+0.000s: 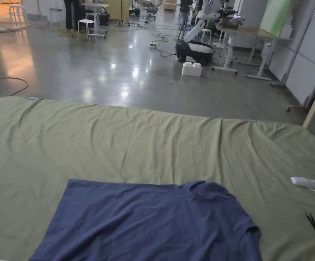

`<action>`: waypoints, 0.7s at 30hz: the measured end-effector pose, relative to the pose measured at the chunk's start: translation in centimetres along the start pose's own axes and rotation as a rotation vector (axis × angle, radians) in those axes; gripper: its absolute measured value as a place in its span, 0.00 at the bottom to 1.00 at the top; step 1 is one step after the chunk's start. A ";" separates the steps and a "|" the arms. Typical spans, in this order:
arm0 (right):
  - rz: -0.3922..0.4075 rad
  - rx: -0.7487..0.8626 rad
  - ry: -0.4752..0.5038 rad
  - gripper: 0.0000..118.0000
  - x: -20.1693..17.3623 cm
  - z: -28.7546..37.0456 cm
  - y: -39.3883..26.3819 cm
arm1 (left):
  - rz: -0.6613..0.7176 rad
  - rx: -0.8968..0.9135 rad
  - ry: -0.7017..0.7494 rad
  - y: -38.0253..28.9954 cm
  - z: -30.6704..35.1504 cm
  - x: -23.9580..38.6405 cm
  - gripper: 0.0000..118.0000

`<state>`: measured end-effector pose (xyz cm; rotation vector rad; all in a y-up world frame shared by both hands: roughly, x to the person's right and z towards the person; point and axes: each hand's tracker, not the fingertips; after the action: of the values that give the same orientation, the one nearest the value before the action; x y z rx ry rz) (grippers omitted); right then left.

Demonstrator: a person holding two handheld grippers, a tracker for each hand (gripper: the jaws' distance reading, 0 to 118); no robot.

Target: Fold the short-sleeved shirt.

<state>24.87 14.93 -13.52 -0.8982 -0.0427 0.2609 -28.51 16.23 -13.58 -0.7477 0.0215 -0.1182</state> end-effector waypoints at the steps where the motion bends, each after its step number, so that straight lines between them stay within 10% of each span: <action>1: 0.006 -0.004 -0.002 0.15 -0.1 0.1 0.2 | -0.001 -0.001 0.000 0.0 0.1 0.0 0.14; 6: -0.004 0.065 -0.018 0.47 -0.7 1.7 1.5 | 0.079 0.164 0.025 0.9 2.5 0.0 0.41; 11: -0.043 0.278 -0.015 0.68 -1.6 3.6 4.3 | 0.068 0.236 0.033 4.3 3.5 1.0 0.44; 17: -0.122 0.548 -0.026 0.64 -3.4 5.1 7.3 | 0.059 0.326 0.029 7.4 3.6 3.9 0.39; 21: -0.222 0.709 -0.032 0.25 -4.3 6.1 8.6 | 0.082 0.416 0.033 8.1 3.3 5.3 0.12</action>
<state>18.08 23.65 -16.08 -0.1803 -0.0727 0.0687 -22.26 23.76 -16.51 -0.3288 0.0575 -0.0536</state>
